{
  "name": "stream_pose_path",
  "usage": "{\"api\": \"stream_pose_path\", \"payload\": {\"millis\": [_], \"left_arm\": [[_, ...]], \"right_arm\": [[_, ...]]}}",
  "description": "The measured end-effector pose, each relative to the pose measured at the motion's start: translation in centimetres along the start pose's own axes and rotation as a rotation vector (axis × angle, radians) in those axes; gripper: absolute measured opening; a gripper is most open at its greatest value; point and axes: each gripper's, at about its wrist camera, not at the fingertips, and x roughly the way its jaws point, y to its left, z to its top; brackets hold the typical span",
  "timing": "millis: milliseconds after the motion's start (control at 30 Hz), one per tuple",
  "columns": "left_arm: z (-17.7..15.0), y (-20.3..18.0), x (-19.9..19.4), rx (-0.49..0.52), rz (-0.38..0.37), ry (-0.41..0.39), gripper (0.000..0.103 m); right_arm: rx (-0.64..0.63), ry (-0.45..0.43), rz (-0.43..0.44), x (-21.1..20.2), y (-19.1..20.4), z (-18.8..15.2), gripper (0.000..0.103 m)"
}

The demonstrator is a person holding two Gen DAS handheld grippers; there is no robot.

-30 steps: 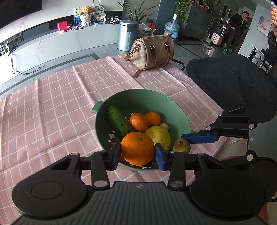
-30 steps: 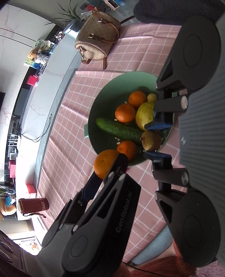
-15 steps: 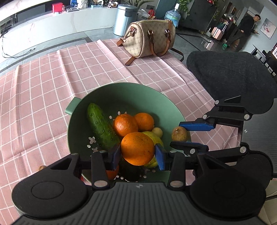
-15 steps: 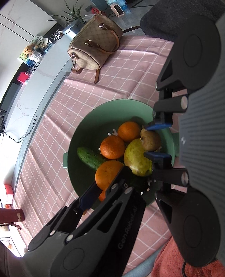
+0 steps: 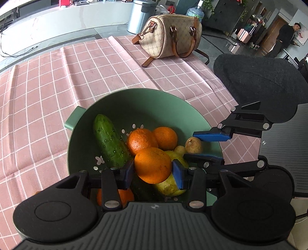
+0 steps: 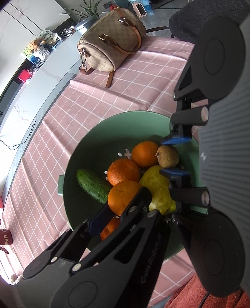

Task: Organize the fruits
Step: 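Open both tools to drop the fruits into the colander, then withdraw both tools toward the red tomato and small brown fruit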

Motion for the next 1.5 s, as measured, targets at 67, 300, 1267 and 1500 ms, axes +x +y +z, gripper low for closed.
{"api": "stream_pose_path", "payload": {"millis": [67, 300, 1267, 1500], "left_arm": [[0.0, 0.2, 0.1, -0.003, -0.007, -0.003, 0.048], [0.2, 0.5, 0.3, -0.025, -0.014, -0.003, 0.05], [-2.0, 0.4, -10.0, 0.029, 0.022, -0.156, 0.063], [-4.3, 1.8, -13.0, 0.078, 0.124, -0.212, 0.063]], "right_arm": [[0.0, 0.005, 0.0, 0.4, -0.1, 0.1, 0.022], [-0.007, 0.022, -0.002, 1.1, -0.4, 0.4, 0.022], [0.022, -0.138, 0.027, -7.1, 2.7, 1.9, 0.043], [0.165, -0.245, 0.078, -9.0, 5.7, 1.8, 0.043]]}}
